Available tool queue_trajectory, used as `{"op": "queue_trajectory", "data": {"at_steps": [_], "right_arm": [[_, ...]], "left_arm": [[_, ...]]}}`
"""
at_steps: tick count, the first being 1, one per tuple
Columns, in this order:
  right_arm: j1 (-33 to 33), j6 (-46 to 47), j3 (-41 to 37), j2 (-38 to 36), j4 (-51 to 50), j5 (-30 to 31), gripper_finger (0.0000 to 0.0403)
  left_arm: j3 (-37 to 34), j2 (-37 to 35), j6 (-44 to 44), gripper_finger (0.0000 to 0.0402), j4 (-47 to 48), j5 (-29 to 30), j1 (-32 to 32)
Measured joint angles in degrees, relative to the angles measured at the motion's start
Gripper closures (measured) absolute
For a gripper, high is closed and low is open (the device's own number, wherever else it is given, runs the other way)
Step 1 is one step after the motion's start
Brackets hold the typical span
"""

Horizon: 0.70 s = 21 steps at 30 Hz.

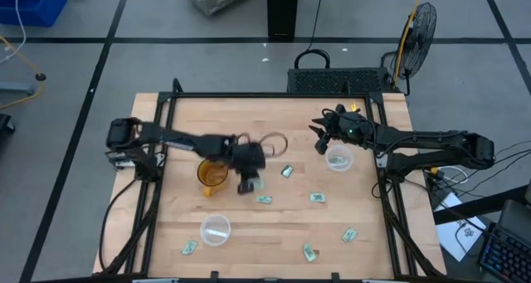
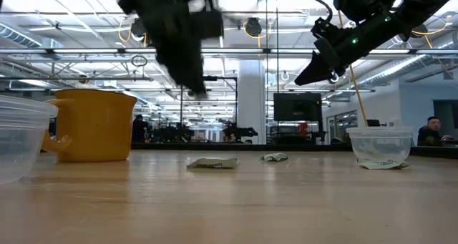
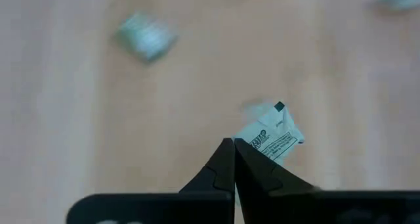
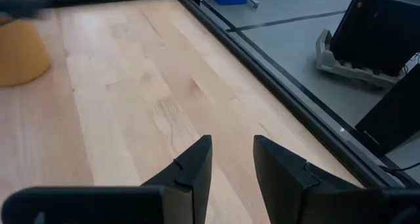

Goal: Pick and place Stevia / Truvia into bins
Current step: Put the stevia packet into the bottom transparent container

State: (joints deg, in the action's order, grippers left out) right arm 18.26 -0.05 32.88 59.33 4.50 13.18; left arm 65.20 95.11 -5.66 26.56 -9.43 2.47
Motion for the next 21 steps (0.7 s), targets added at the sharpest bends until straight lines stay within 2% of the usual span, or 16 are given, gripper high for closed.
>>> {"op": "queue_trajectory", "data": {"at_steps": [7,10,14,21], "right_arm": [[0.0,-0.02,0.0,0.0,-1.07,0.01,0.0298],[0.0,0.0,0.0,-0.01,-1.22,0.02,0.0298],[0.0,1.18,0.0,0.0,-1.3,0.01,0.0298],[0.0,1.32,0.0,0.0,-0.95,0.03,0.0298]], "left_arm": [[0.01,-3.5,-18.59,0.0398,8.76,-0.03,15.68],[0.07,-3.2,-27.96,0.0399,14.85,2.4,20.96],[-0.05,-2.21,-36.8,0.0397,18.69,6.46,25.65],[-3.3,-2.43,-45.59,0.0396,18.72,7.46,29.18]]}}
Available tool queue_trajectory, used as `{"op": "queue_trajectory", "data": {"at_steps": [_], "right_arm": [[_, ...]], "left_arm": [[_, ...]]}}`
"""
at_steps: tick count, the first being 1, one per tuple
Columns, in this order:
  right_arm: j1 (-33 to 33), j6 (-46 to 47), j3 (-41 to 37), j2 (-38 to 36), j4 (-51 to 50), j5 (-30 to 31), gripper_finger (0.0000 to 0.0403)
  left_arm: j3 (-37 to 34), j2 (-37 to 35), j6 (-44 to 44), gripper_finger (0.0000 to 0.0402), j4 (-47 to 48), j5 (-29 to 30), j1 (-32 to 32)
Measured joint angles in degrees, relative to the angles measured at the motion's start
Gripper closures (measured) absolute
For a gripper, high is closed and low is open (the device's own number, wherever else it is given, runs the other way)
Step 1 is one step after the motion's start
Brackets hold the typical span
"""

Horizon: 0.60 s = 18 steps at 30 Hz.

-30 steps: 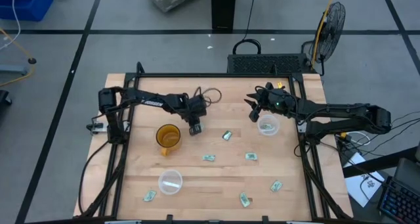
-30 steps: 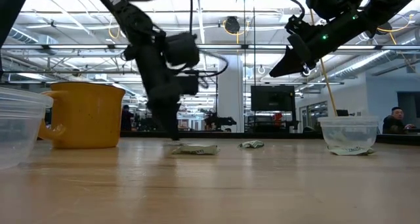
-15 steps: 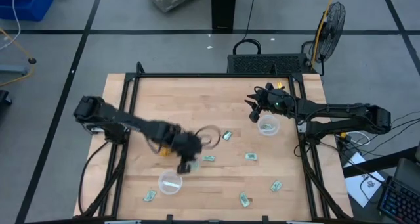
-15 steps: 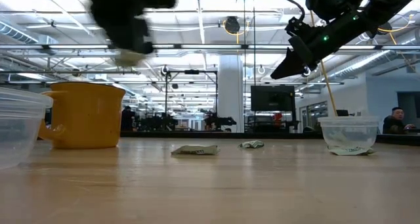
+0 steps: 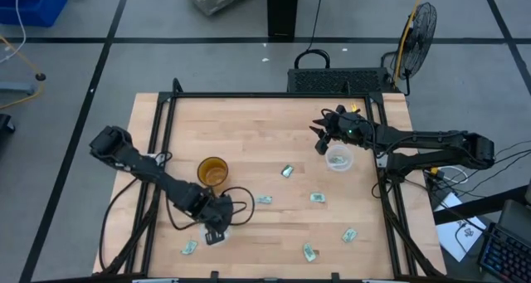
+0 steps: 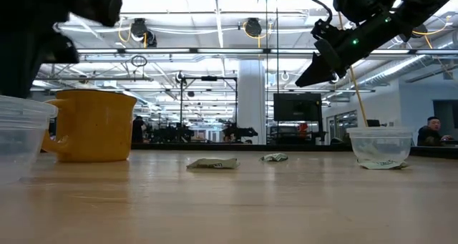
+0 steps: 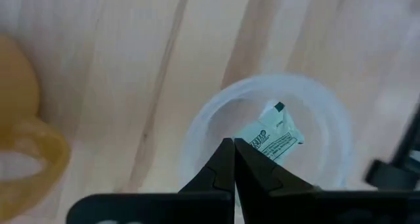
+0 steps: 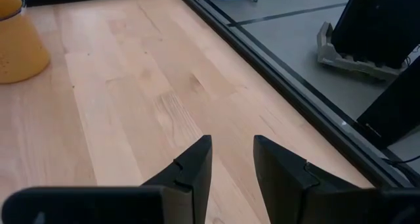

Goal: Pick and place Stevia / Truvia into bins
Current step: Put the stevia packet into the bottom transparent container

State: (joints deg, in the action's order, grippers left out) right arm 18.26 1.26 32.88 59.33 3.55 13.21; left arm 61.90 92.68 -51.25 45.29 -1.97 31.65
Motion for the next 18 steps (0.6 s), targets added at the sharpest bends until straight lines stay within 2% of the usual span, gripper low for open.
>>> {"op": "queue_trajectory", "data": {"at_steps": [9,18], "right_arm": [[0.0,0.02,0.0,0.0,0.02,0.0,0.0298],[0.0,-0.18,0.0,0.0,0.02,0.0,0.0298]], "left_arm": [[-5.34,0.03,-7.94,0.0395,-1.76,-4.29,-0.78],[-5.34,0.03,-6.19,0.0326,-2.18,-5.05,-2.71]]}}
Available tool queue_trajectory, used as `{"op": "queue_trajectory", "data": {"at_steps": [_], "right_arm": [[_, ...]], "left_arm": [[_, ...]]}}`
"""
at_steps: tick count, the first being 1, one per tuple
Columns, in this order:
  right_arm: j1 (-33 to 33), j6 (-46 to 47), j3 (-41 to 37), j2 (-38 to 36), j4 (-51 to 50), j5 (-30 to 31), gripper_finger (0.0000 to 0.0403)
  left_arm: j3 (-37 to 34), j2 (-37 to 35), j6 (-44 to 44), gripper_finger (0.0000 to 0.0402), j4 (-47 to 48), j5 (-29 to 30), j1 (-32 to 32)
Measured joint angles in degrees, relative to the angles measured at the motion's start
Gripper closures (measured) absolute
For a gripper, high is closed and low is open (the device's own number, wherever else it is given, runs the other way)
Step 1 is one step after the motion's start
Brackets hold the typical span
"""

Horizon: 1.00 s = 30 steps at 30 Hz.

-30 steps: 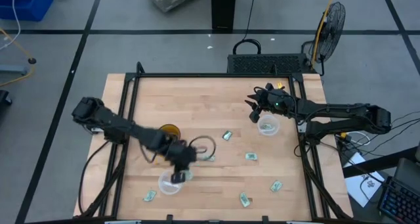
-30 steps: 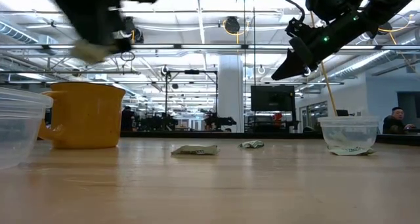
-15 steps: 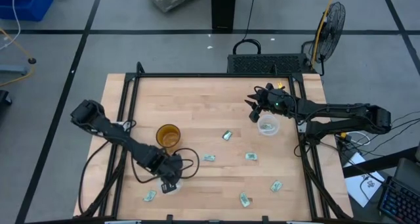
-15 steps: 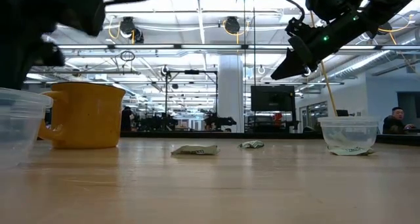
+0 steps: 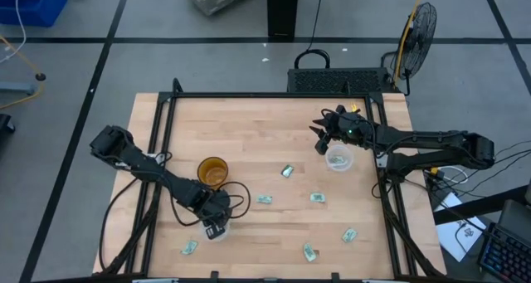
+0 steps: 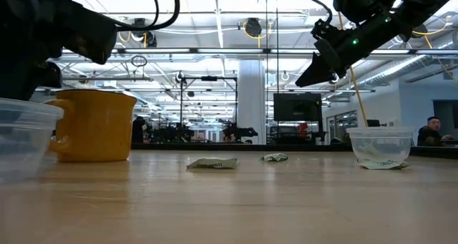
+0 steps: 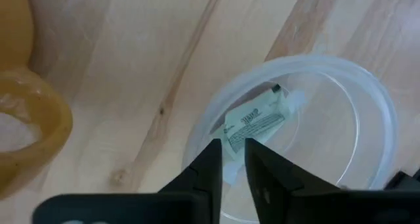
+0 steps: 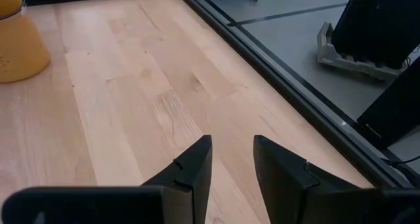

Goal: Pick and place Stevia / Truvia into bins
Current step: Put the stevia packet into the bottom transparent container

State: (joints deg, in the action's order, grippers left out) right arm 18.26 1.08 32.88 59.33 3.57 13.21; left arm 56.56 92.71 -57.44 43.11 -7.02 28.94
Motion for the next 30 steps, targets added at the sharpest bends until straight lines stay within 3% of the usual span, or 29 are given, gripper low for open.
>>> {"op": "queue_trajectory", "data": {"at_steps": [15,19,25,27,30], "right_arm": [[0.04,-2.8,0.0,-0.02,6.2,0.03,0.0298],[0.04,-5.38,0.0,0.0,9.68,0.02,0.0298],[0.04,-9.39,0.0,0.0,13.36,0.04,0.0298],[0.04,-10.5,0.0,-0.02,14.82,0.06,0.0298],[0.04,-11.39,0.0,0.0,17.39,0.06,0.0298]], "left_arm": [[6.63,-0.5,7.09,0.0311,0.79,-13.03,-7.74],[8.82,-0.5,2.48,0.0311,5.75,-19.3,-7.35],[9.87,-0.52,-11.25,0.0311,13.5,-22.95,-1.82],[9.87,-0.52,-15.8,0.0311,13.6,-22.66,1.62],[9.87,-0.52,-21.23,0.0311,13.48,-16.91,6.89]]}}
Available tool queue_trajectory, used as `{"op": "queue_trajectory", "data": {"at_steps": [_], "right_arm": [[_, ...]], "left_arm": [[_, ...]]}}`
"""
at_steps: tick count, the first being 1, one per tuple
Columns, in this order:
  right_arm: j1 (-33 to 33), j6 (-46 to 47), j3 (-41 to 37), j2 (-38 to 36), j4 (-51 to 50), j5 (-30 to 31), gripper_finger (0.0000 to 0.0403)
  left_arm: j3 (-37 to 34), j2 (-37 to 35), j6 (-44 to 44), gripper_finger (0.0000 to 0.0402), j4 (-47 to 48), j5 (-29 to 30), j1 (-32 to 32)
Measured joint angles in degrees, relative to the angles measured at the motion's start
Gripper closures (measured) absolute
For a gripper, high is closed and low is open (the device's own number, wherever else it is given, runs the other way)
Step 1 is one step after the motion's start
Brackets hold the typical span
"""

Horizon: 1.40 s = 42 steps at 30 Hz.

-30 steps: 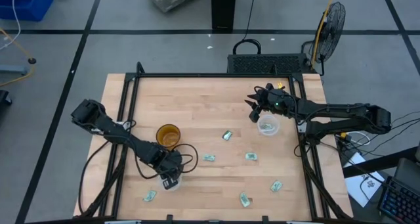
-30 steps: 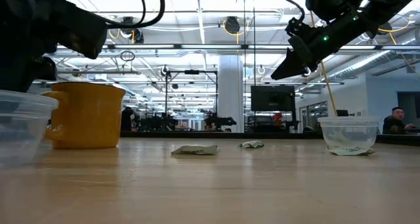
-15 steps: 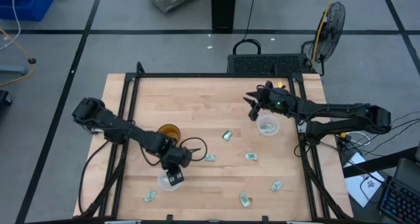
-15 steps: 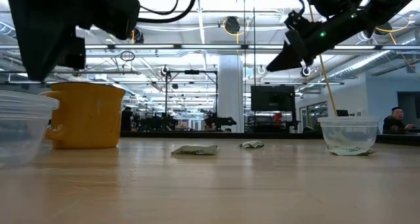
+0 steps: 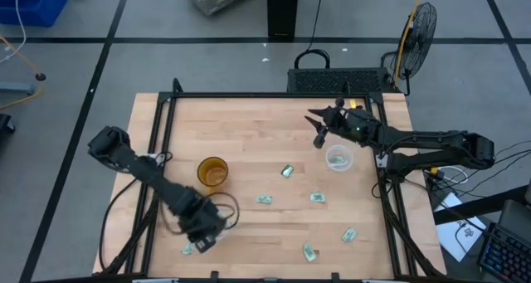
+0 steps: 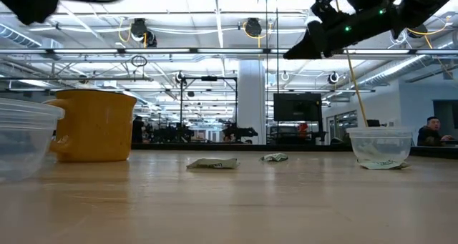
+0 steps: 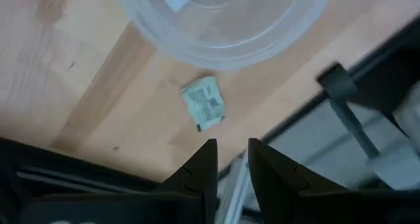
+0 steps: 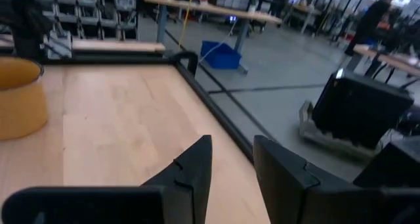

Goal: Pick and place Stevia / Truvia into bins
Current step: Put the stevia packet into the bottom transparent container

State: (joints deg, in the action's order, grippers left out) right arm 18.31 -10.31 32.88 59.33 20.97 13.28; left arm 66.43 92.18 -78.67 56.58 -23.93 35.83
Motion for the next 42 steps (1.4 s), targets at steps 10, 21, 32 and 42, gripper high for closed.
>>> {"op": "queue_trajectory", "data": {"at_steps": [10,21,32,42], "right_arm": [[0.0,-3.06,0.0,0.0,7.06,0.11,0.0298],[0.0,-6.81,0.04,0.0,11.81,0.11,0.0298],[0.0,-7.08,0.04,0.0,12.24,0.11,0.0298],[0.0,-6.92,0.04,0.0,11.42,0.11,0.0298]], "left_arm": [[-0.67,0.36,-14.44,0.0311,-12.81,20.24,13.67],[-4.81,5.44,-7.37,0.0311,-15.75,22.94,23.15],[-4.68,12.0,-0.5,0.0311,-14.48,21.98,22.98],[-4.08,10.96,-2.74,0.0312,-13.53,19.17,21.94]]}}
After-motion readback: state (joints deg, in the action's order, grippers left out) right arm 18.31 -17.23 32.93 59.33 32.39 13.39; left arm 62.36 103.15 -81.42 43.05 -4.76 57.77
